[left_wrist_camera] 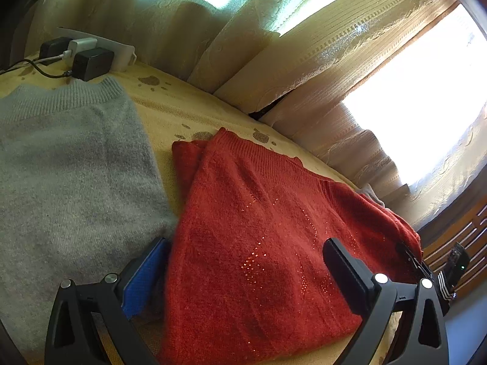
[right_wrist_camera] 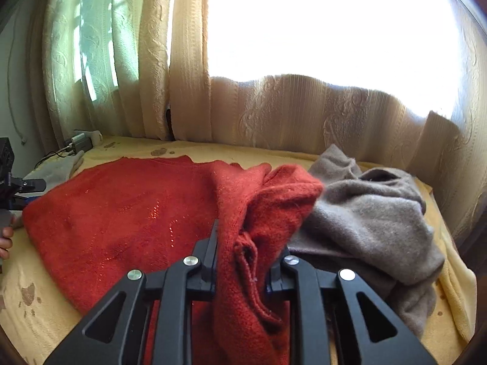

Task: Fold clothes
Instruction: 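Grasp the red sweater edge with the left gripper while the right gripper holds the sleeve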

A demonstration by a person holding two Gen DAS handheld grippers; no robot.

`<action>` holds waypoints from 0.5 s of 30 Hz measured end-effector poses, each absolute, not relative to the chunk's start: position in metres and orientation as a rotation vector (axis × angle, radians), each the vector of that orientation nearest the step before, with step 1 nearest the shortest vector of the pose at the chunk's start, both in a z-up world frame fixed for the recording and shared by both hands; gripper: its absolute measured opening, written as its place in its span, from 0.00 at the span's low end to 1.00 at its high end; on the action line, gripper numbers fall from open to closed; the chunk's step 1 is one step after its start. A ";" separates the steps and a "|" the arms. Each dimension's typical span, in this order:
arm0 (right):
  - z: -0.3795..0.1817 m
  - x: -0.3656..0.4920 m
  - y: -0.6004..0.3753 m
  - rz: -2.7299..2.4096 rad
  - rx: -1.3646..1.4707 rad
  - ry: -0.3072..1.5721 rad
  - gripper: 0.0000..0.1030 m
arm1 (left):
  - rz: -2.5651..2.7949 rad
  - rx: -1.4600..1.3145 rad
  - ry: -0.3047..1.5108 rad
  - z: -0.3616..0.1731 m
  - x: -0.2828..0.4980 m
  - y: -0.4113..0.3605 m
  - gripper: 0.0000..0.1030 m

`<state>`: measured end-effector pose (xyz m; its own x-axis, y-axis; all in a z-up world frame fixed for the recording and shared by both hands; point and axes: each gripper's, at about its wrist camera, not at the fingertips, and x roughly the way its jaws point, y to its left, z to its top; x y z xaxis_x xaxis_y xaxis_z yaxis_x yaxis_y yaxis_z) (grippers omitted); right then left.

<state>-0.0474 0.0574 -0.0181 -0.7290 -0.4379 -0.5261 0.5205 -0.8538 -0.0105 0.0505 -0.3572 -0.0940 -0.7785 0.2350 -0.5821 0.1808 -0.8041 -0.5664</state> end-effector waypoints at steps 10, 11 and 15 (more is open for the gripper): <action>-0.009 -0.042 0.077 -2.521 0.745 0.086 0.22 | 2.586 -0.936 -1.191 -0.084 0.029 -0.389 0.99; -0.014 -0.046 0.080 -2.518 0.772 0.054 0.22 | 2.589 -0.932 -1.174 -0.080 0.024 -0.390 0.99; -0.018 -0.048 0.084 -2.507 0.783 0.031 0.22 | 2.727 -1.025 -1.006 -0.071 -0.008 -0.393 0.99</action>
<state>-0.0475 0.0844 -0.0175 -0.7042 -0.4636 -0.5378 0.4766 -0.8701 0.1260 -0.0077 -0.3932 -0.0705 -0.7771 0.2699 -0.5686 0.1643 -0.7852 -0.5971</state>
